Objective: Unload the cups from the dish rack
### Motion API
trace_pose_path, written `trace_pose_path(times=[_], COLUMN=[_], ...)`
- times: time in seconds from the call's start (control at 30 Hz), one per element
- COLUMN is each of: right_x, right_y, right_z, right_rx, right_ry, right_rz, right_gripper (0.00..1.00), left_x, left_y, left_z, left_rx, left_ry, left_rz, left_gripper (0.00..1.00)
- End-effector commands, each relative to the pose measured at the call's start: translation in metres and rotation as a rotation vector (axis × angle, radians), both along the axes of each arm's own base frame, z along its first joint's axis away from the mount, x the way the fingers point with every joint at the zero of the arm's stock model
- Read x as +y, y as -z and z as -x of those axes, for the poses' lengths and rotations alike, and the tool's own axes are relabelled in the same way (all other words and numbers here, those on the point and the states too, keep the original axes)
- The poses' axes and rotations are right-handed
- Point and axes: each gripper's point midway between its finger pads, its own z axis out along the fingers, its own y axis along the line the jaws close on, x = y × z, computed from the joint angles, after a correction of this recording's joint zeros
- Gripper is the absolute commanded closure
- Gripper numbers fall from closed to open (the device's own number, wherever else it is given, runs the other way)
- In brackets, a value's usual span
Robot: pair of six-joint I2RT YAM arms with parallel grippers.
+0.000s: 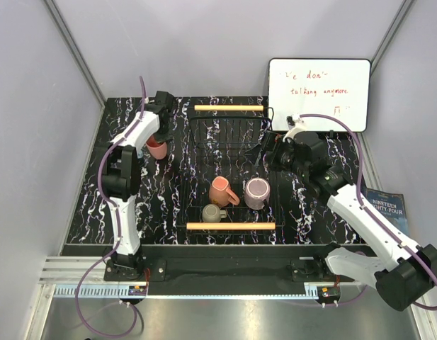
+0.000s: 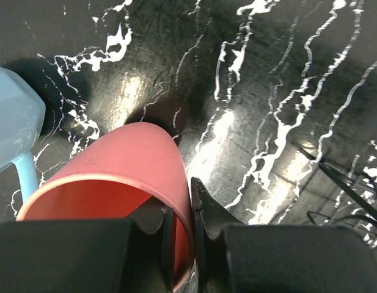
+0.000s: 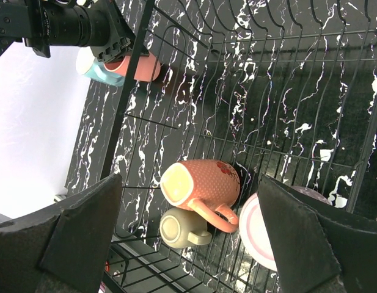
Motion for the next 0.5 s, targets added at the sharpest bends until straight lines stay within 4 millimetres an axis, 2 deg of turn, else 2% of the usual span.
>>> trace_pose_path(times=[0.0,0.23,0.3,0.33,0.43,0.47], right_x=[0.001,0.003,0.003,0.003,0.002,0.001], right_y=[-0.011,-0.005,-0.006,-0.007,-0.005,-0.004], right_z=[-0.005,-0.005,-0.005,-0.005,-0.004,-0.004], right_rx=[-0.037,-0.016,-0.018,-0.021,-0.016,-0.015], right_ry=[0.003,-0.001,-0.002,-0.002,0.001,0.003], right_rz=[0.003,0.003,0.0,-0.002,0.0,0.002], right_gripper=[0.0,0.0,0.0,0.0,0.0,0.0], left_x=[0.007,0.012,0.012,0.012,0.011,0.011], left_y=[-0.002,0.001,0.0,-0.003,-0.011,-0.015], left_z=[-0.006,-0.001,0.0,0.0,-0.001,-0.002], left_rx=[-0.015,-0.005,-0.005,-0.012,-0.029,-0.038], left_ry=[-0.025,-0.027,-0.028,-0.026,-0.023,-0.021], left_rz=[0.024,0.011,0.012,0.015,0.019,0.021], left_gripper=[1.0,1.0,0.92,0.81,0.68,0.59])
